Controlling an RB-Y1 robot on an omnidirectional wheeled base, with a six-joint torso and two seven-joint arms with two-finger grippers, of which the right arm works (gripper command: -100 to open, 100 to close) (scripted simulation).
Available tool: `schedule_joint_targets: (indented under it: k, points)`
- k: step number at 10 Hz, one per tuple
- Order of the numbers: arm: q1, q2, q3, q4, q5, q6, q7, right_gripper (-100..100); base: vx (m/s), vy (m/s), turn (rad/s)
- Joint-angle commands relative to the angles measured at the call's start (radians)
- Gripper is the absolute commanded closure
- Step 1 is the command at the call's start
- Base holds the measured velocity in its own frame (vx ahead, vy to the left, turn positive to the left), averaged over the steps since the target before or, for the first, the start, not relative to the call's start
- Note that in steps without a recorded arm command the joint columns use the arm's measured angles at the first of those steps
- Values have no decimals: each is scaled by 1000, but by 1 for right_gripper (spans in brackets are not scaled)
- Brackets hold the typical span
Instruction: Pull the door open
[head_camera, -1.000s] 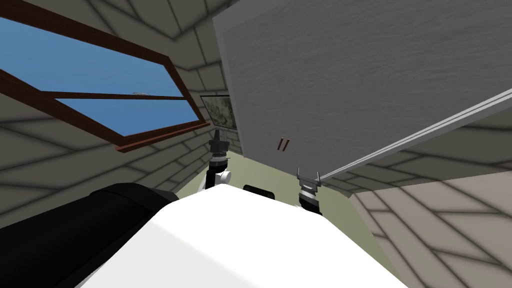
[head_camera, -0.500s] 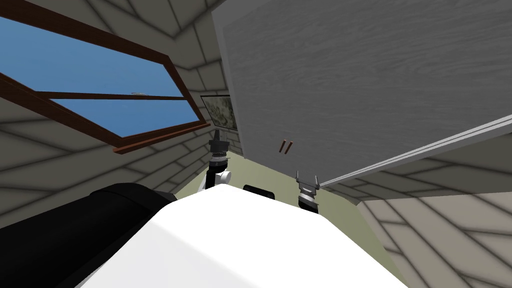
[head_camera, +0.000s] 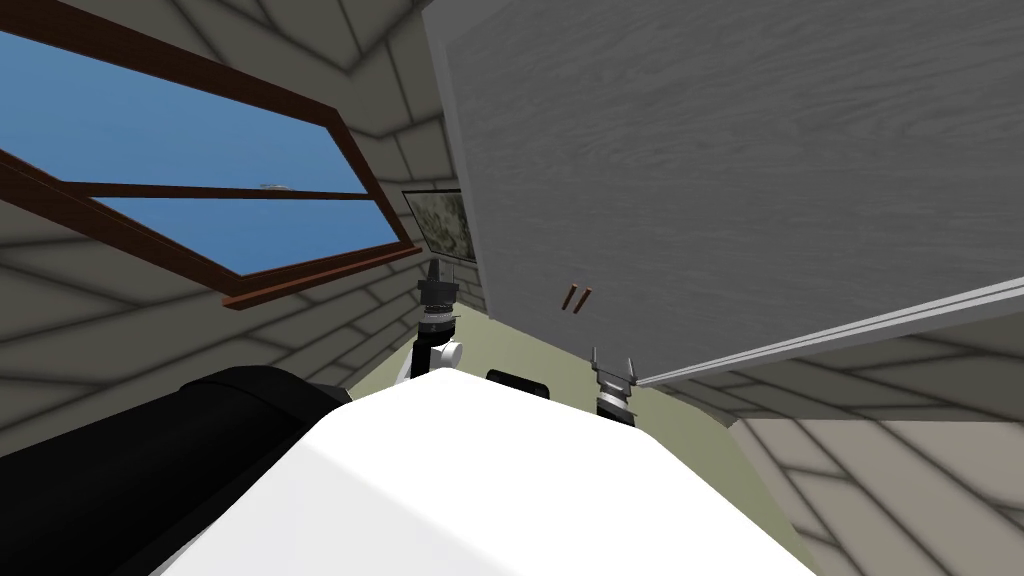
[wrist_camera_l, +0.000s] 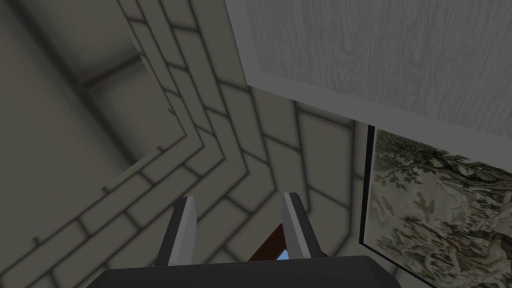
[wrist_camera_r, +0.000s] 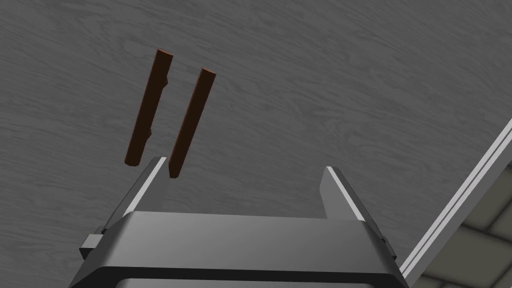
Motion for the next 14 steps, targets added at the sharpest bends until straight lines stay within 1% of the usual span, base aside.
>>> schedule_joint_targets:
  k: [1,7,8,10,11,12,14]
  points:
    - [1,-3,7,28,-10,-10,-31,-100,108,-5,45]
    - [-1,-20,24,120,-48,-35,-133,-100,106,3,43]
    - [-2,-25,30,148,-60,-43,-164,-100,147,25,58]
    - [-3,-29,35,174,-70,-50,-192,-100,141,-4,51]
    - [-4,-34,40,200,-81,-57,-221,-100,139,-3,75]
    - [-5,-36,42,212,-86,-61,-234,-100,128,-3,51]
    - [-7,-43,50,252,-103,-72,-280,-100,184,-16,53]
